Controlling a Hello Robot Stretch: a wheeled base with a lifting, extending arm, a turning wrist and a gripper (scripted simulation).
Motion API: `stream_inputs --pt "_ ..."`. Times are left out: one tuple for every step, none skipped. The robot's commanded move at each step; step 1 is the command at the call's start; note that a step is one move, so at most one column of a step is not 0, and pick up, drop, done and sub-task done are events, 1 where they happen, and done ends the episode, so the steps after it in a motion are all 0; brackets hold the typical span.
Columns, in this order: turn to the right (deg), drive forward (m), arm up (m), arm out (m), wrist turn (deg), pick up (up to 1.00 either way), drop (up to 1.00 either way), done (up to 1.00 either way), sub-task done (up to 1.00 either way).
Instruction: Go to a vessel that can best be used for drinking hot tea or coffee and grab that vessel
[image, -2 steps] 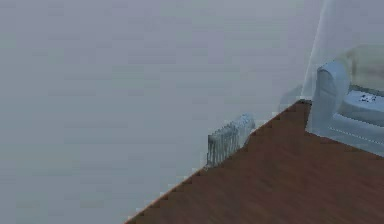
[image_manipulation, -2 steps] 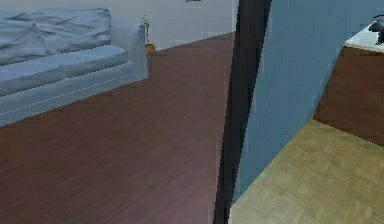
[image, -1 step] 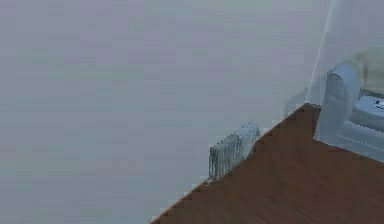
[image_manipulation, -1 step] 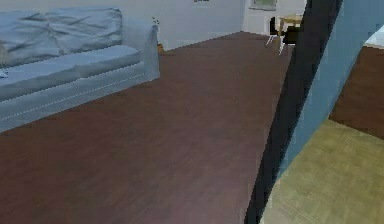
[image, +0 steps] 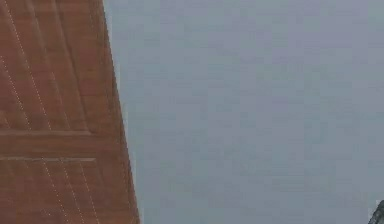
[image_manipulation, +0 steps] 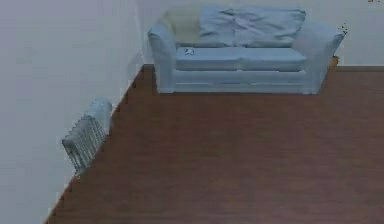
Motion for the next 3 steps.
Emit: stream_inputs --pt "-45.0 0.0 0.0 0.0 0.0 0.0 0.0 0.0 0.0" --pt "-45.0 0.0 0.0 0.0 0.0 0.0 0.0 0.0 0.0" --pt "-36.0 0.0 0.0 0.0 0.0 0.0 0.0 0.0 0.0"
